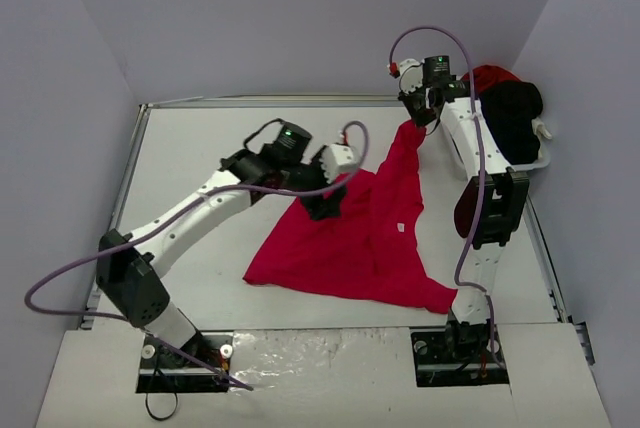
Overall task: Fold and stack the t-shirts
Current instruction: Flatten out the tshirt
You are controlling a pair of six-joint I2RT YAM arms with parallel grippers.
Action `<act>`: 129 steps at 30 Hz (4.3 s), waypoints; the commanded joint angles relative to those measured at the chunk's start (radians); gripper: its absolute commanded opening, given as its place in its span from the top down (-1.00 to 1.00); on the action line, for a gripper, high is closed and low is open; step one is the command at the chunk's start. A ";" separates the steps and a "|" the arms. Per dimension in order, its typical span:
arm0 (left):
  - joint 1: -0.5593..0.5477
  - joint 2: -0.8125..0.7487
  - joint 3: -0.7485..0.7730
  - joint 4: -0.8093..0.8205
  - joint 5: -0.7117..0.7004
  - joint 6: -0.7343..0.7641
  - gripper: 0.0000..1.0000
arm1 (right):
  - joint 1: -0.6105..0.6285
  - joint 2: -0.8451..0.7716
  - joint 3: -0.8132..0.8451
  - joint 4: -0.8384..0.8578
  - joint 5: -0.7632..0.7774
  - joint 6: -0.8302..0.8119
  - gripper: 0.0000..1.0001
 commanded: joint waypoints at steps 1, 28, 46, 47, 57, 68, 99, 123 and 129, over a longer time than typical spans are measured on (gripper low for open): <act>0.205 -0.092 -0.135 0.120 -0.042 0.018 -0.33 | -0.001 -0.018 -0.008 0.012 -0.005 0.004 1.00; 0.453 0.483 0.038 0.294 0.094 -0.046 -0.02 | 0.027 0.012 -0.113 0.010 -0.008 -0.041 1.00; 0.456 0.590 0.144 0.124 0.303 -0.066 0.42 | 0.027 -0.018 -0.154 0.010 -0.002 -0.050 1.00; 0.453 0.590 0.141 0.120 0.291 -0.062 0.48 | 0.027 -0.019 -0.157 0.010 -0.002 -0.050 1.00; 0.444 0.561 0.118 0.116 0.217 -0.039 0.95 | 0.027 -0.030 -0.174 0.012 -0.016 -0.047 1.00; 0.431 0.495 0.075 0.189 0.157 -0.056 0.01 | 0.027 -0.019 -0.171 0.010 -0.019 -0.052 1.00; 0.418 0.590 0.119 0.260 0.078 -0.088 -0.03 | 0.027 0.055 -0.151 0.007 -0.025 -0.062 1.00; 0.554 0.295 0.177 0.108 -0.298 -0.057 0.95 | 0.016 -0.062 -0.051 0.001 0.016 -0.039 1.00; 0.541 0.032 0.176 -0.017 -0.298 0.078 0.95 | 0.009 -0.215 -0.063 -0.019 -0.027 -0.051 1.00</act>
